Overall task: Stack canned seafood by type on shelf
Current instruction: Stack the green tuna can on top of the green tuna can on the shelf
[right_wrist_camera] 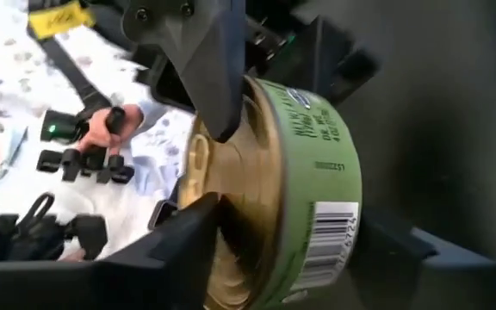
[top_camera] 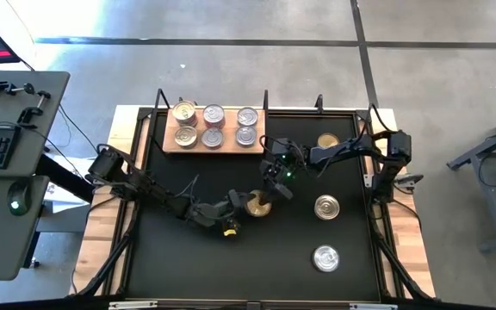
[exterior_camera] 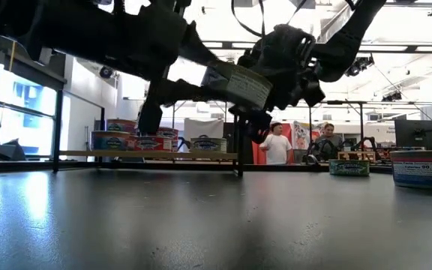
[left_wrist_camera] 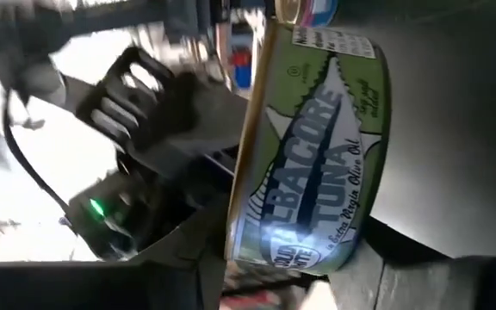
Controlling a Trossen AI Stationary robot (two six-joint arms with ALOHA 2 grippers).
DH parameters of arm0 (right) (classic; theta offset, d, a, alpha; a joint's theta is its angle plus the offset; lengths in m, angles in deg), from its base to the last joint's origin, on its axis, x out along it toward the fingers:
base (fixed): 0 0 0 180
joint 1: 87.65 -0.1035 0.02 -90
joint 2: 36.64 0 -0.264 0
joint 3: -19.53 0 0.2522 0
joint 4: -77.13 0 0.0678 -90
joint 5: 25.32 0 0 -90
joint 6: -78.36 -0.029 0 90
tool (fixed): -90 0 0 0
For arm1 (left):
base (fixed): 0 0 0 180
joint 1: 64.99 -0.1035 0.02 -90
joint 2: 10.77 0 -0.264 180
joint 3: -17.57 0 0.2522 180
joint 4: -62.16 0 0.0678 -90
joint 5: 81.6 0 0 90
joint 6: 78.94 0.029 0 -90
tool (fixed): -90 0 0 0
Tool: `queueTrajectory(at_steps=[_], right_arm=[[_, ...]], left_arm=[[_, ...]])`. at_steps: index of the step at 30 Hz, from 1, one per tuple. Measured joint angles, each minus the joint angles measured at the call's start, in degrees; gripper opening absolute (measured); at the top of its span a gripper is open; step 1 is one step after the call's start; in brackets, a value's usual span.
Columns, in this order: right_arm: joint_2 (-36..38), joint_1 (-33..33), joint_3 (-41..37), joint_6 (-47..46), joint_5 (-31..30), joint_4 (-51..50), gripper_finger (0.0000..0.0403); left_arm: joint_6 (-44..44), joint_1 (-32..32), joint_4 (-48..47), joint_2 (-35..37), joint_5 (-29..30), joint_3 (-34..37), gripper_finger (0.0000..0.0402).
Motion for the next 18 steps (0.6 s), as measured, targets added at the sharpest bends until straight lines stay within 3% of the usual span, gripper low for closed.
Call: queueTrajectory(at_steps=[4,13,18], right_arm=[[0.32,1.21,0.07,-0.4,-4.9,-4.32,0.0256],[7.82,0.13,0.12,3.64,-18.87,-20.05,0.0262],[15.4,-7.24,0.13,4.11,-32.11,-29.81,0.0263]], left_arm=[[-11.77,0.24,-6.59,-0.06,4.02,0.05,0.0133],[-41.82,1.19,-26.3,0.79,13.83,0.22,0.013],[-46.95,-0.83,-27.66,7.23,20.39,-1.84,0.013]])
